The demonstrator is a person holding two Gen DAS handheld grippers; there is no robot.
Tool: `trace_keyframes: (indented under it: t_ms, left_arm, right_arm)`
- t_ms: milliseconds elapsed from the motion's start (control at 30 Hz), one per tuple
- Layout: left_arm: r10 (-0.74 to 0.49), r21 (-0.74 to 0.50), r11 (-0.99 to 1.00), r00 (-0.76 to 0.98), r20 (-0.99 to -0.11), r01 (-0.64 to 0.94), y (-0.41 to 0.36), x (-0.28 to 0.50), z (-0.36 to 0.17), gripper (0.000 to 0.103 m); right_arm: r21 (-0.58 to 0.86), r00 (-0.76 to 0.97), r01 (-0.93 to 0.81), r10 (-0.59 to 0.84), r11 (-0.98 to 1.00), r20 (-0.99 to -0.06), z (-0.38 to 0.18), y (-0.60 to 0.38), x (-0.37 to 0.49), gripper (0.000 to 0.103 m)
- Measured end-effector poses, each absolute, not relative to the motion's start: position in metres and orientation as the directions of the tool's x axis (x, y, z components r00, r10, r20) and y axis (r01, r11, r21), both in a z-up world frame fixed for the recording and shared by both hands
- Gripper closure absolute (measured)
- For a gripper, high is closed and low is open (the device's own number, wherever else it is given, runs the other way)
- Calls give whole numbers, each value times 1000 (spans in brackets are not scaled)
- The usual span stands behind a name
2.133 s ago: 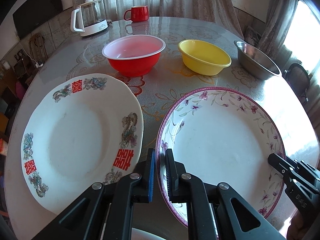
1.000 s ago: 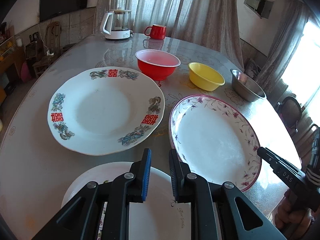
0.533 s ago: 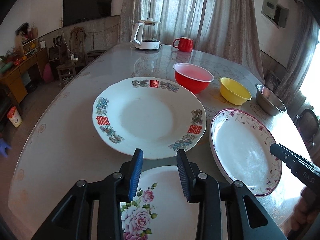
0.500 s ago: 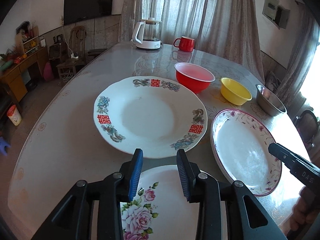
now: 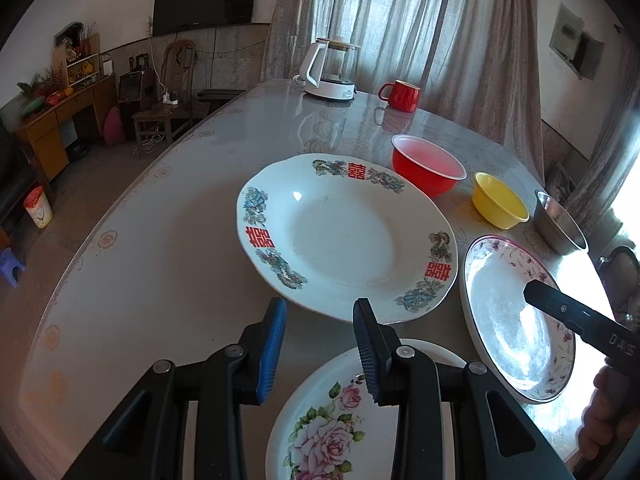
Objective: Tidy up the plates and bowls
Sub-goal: 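Move both tools to the double-happiness plate and grip its rim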
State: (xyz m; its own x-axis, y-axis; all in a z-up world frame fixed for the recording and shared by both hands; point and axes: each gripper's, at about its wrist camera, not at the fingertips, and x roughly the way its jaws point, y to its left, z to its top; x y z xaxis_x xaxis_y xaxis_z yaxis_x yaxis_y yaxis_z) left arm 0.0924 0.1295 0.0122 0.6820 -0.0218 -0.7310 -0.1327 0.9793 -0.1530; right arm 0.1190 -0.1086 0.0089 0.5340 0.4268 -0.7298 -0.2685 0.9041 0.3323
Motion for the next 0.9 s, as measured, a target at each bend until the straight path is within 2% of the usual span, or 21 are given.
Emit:
trace_keyframes:
  t_ms: [233,600,900]
  left_arm:
    - [-28,-176,972,671,-741,-154,143,96,6,63]
    - [-110,-300,936,660,-743,-182,188,115,4,63]
    - [-113,-362,895,653,-749,-261,222,143,-2,63]
  right_arm:
    - [346,503,-298,454,890,-735,5,-94,131,65]
    - [368,476,-317,482,874,-735,3,-81,168,63]
    - [354,464,-348,487,868,-740,-3,-57,204,63]
